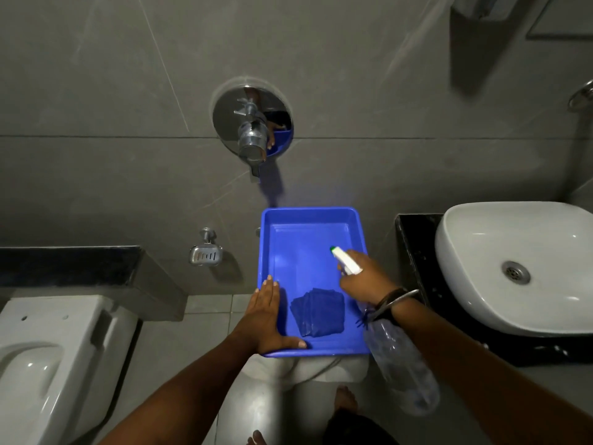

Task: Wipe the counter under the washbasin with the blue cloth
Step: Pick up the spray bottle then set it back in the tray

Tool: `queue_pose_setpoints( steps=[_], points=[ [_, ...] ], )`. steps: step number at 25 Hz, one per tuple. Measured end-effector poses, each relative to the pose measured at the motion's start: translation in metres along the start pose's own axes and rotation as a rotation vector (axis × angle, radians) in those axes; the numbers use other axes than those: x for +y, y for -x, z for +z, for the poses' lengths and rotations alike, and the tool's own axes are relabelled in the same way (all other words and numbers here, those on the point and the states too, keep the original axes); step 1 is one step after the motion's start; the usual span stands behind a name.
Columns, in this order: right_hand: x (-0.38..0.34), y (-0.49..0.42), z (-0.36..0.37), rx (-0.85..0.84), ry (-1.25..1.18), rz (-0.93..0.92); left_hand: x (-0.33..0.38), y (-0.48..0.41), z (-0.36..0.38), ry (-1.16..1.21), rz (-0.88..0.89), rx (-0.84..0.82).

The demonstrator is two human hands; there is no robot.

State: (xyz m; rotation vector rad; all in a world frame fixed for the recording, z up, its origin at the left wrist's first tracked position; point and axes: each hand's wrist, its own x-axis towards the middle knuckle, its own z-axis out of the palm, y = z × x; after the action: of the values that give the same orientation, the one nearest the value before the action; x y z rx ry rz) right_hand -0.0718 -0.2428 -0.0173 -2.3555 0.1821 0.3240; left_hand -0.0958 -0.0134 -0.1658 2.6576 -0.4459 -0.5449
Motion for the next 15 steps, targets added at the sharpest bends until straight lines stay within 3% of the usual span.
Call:
queue_pose_setpoints(
  steps=[3, 8, 12, 15],
  points=[
    [-0.037, -0.026, -0.039, 0.149, -0.221, -0.179, 0.006, -0.007, -0.008, 0.017, 0.003, 0.065],
    [-0.071, -0.091, -0.045, 0.332, -0.314, -0.340, 0.024, -0.025, -0.004, 0.188, -0.165, 0.092],
    [-0.064, -0.136, -0.010, 0.379, -0.390, -0.321, 0.040, -0.038, 0.013, 0.468, -0.450, 0.109],
    [-0.063, -0.161, 0.001, 0.345, -0.450, -0.296, 0.046, -0.047, 0.024, 0.563, -0.564, 0.168]
  ],
)
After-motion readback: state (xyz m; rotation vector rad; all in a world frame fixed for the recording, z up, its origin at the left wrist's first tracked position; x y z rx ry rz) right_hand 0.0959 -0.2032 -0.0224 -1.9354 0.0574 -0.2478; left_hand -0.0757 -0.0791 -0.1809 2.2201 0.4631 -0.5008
